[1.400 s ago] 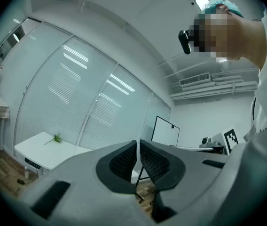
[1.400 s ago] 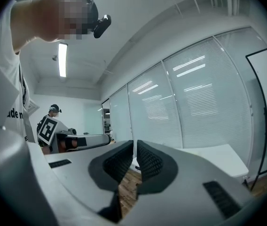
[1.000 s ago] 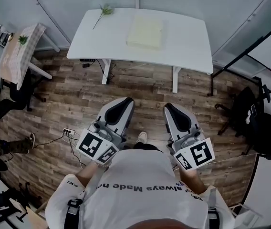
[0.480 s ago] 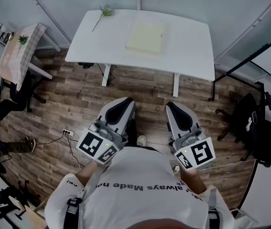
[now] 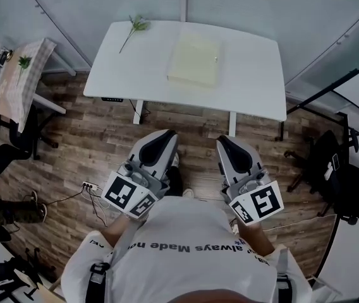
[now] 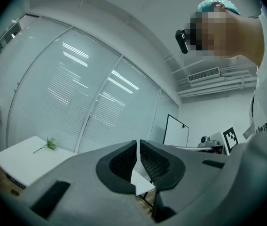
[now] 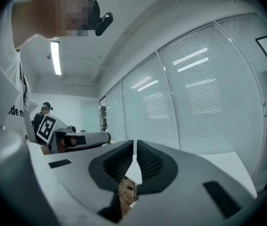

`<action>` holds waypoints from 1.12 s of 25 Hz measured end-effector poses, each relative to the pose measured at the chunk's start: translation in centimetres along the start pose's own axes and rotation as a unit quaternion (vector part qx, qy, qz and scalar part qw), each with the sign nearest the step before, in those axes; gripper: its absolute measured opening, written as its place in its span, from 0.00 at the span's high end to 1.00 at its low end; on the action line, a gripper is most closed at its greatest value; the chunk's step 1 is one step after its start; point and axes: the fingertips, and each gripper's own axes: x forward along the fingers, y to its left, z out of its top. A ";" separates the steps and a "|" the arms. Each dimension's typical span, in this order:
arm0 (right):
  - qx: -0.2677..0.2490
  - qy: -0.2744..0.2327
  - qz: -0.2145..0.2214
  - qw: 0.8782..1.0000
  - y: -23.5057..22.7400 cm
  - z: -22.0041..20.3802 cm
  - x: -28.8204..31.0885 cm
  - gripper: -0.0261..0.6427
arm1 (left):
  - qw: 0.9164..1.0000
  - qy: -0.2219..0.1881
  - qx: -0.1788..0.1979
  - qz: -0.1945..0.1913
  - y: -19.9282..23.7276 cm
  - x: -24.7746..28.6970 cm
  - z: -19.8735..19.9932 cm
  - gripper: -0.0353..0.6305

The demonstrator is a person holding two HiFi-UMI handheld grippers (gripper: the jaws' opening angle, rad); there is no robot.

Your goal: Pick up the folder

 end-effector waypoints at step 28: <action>-0.001 0.006 -0.036 0.999 -6.7 1.6 22.1 0.92 | 0.999 0.015 -0.010 -0.031 20.6 9.5 4.3 0.91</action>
